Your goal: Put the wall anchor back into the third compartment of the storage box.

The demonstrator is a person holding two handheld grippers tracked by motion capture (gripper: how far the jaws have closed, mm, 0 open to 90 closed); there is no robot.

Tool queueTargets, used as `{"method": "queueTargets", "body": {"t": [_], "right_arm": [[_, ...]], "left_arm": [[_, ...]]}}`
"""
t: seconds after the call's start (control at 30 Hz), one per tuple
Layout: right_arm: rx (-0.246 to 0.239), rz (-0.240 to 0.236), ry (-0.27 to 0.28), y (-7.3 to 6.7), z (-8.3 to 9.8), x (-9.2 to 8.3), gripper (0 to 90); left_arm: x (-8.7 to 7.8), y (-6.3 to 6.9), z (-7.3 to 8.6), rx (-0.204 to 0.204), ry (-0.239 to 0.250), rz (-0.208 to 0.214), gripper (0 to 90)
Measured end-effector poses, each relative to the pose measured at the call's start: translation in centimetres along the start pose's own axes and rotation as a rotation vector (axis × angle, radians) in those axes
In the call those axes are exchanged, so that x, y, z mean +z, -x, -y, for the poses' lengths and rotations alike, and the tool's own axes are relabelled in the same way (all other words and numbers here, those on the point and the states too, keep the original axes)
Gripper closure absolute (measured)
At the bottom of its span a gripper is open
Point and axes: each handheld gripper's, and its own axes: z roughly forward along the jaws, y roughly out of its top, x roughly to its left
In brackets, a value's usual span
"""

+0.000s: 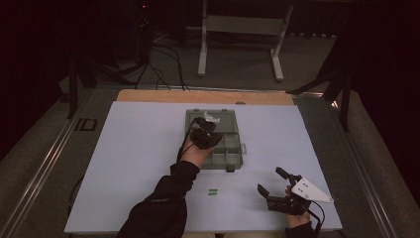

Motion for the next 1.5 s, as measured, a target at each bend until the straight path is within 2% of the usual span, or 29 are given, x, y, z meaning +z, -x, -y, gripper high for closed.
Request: {"method": "queueTargets", "body": {"t": [0.33, 0.43, 0.63, 0.7, 0.77, 0.9, 1.0, 1.1, 1.17, 1.23, 1.27, 1.33, 1.37, 1.43, 1.5], "right_arm": [[-0.001, -0.003, -0.001, 0.0, 0.0, 0.0, 9.7], [0.002, -0.007, -0.003, 0.0, 0.0, 0.0, 9.7], [0.006, -0.009, -0.008, 0.0, 0.1, 0.1, 9.7], [0.007, -0.008, -0.006, 0.0, 0.1, 0.1, 9.7], [0.005, -0.007, -0.007, 0.0, 0.1, 0.0, 9.7], [0.005, -0.006, -0.007, 0.0, 0.1, 0.0, 9.7], [0.006, -0.004, -0.007, 0.0, 0.0, 0.0, 9.7], [0.005, -0.005, -0.009, 0.0, 0.0, 0.0, 9.7], [0.002, -0.005, -0.010, 0.0, 0.0, 0.1, 9.7], [0.002, -0.003, -0.010, 0.0, 0.0, 0.1, 9.7], [0.001, -0.003, -0.010, 0.0, 0.0, 0.1, 9.7], [0.002, -0.003, -0.009, 0.0, 0.0, 0.1, 9.7], [0.003, -0.003, -0.010, 0.0, 0.0, 0.1, 9.8], [0.005, -0.002, -0.012, 0.0, 0.0, 0.1, 9.7], [0.000, -0.002, -0.012, -0.1, 0.0, 0.1, 9.7]], "left_arm": [[2.1, -0.2, 0.4, -0.043, -0.050, -0.029, 82.9], [2.5, -0.2, 0.5, -0.034, -0.066, -0.043, 82.9], [3.0, -0.1, 0.6, -0.013, -0.081, -0.045, 82.8], [2.9, -0.1, 0.6, -0.019, -0.083, -0.042, 82.1], [2.7, 0.0, 0.4, -0.021, -0.079, -0.047, 71.0], [1.8, 0.3, -0.1, -0.012, -0.055, -0.049, 58.5], [1.1, 0.5, -0.3, 0.001, -0.044, -0.040, 52.6], [0.3, 0.4, -0.4, -0.005, -0.027, -0.030, 43.9], [-0.1, 0.2, -0.4, -0.003, -0.021, -0.002, 39.0], [-0.5, 0.0, -0.4, 0.003, -0.024, 0.006, 31.4], [-0.7, -0.1, -0.3, 0.003, -0.025, 0.038, 26.5], [-1.0, -0.1, -0.2, 0.012, -0.030, 0.035, 16.8], [-1.3, -0.1, -0.2, 0.017, -0.027, 0.049, 13.3], [-1.6, -0.2, -0.2, 0.018, -0.026, 0.051, 8.3], [-2.1, -0.4, -0.1, 0.013, -0.021, 0.081, 3.8]]}}
